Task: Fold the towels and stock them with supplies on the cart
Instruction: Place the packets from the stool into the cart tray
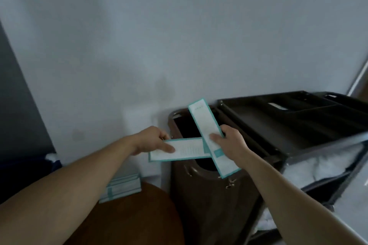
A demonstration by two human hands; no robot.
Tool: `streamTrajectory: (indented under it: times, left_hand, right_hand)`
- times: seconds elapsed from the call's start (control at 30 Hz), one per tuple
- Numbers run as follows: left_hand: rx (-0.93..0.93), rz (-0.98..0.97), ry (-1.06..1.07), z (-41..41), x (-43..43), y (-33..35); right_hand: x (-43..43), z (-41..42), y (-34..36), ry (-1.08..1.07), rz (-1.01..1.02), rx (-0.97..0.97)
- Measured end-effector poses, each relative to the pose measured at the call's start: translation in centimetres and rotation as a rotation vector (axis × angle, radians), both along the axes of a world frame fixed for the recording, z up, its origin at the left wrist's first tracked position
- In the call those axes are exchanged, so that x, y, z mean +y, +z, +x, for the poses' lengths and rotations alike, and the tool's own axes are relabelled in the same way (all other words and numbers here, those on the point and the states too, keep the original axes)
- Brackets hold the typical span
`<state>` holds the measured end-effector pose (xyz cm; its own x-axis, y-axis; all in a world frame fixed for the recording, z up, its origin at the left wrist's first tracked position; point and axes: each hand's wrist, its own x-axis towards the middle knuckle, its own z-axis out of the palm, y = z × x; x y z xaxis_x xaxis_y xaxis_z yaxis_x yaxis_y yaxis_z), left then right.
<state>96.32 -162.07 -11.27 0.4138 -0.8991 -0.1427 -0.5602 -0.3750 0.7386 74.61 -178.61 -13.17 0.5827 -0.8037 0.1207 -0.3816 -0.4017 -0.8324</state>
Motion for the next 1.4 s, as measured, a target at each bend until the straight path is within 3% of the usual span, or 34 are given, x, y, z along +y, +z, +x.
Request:
streamTrajectory:
  times: [0.17,0.3,0.47,0.63,0.83,1.0,1.17,1.4]
  left_hand:
    - [0.686,-0.372,0.194,-11.1,-9.6,1.2]
    - [0.892,-0.367,0.066,-23.3,-17.4,0.8]
    - [0.917,-0.331,0.018,-34.9,-25.2,0.3]
    - [0.838,-0.326,-0.041,-38.5,-31.3,0.7]
    - [0.63,-0.341,-0.077,-36.7,-40.0,1.4]
    - [0.611,-0.327,-0.047,-34.4,-48.2,1.2]
    - [0.597,-0.308,-0.058,-31.7,-53.9,1.2]
    - [0.594,-0.392,0.184,-28.7,-58.5,0.4]
  right_hand:
    - [-6.7,-11.8,0.4,-0.313,0.178,-0.268]
    - [-10.3,-19.6,0.6,-0.457,0.345,-0.439]
    - [-14.3,-27.4,0.8,-0.532,0.388,-0.512]
    - [-19.3,-33.2,0.0,-0.555,0.408,-0.457]
    - [-26.9,-35.0,0.1,-0.648,0.397,-0.456]
    - [-35.3,-34.8,1.5,-0.685,0.36,-0.427]
    - [-42.7,-33.1,2.6,-0.613,0.215,-0.282]
    - [-50.8,-29.3,0.2,-0.399,0.249,-0.059]
